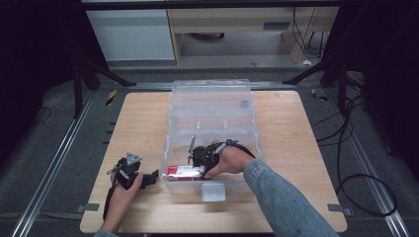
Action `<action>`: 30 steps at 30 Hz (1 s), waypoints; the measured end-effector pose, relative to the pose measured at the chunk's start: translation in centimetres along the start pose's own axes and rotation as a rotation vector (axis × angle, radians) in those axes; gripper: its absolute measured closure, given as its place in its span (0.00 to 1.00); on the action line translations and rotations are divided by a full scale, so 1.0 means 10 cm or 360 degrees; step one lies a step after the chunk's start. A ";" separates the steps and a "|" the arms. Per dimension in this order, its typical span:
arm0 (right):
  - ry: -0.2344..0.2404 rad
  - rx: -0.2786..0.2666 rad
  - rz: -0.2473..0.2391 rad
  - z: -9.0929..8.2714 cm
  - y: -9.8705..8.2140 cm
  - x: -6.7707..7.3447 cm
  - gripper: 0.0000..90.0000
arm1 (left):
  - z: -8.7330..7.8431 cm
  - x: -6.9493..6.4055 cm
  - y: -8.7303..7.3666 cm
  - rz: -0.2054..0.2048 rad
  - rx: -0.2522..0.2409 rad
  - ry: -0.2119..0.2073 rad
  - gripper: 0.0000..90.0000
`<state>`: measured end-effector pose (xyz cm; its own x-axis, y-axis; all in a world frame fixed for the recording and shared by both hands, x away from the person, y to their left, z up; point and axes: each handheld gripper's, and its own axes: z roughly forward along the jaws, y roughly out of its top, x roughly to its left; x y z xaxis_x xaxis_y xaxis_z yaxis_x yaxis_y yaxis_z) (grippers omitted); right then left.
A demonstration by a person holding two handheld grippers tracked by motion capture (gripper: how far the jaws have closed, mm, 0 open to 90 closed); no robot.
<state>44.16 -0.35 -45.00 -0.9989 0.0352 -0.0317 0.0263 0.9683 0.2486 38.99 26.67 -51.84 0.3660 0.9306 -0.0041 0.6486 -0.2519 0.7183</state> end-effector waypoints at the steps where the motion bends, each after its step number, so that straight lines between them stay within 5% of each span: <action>1: 0.0003 0.0009 -0.0003 0.00 0.00 0.00 0.57 | 0.00 0.00 0.00 0.0000 0.0000 0.0000 0.00; 16: 0.0041 0.0019 0.0016 0.08 -0.02 -0.03 0.57 | 0.00 0.00 0.00 -0.0004 0.0000 0.0000 0.00; 30: 0.0003 0.0006 0.0034 0.10 -0.04 -0.03 0.53 | 0.00 0.00 0.00 -0.0004 0.0000 0.0000 0.00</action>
<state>44.50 -0.51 -46.05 -0.9982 0.0554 -0.0243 0.0478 0.9683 0.2452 38.98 26.65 -51.85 0.3644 0.9312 -0.0057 0.6493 -0.2497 0.7184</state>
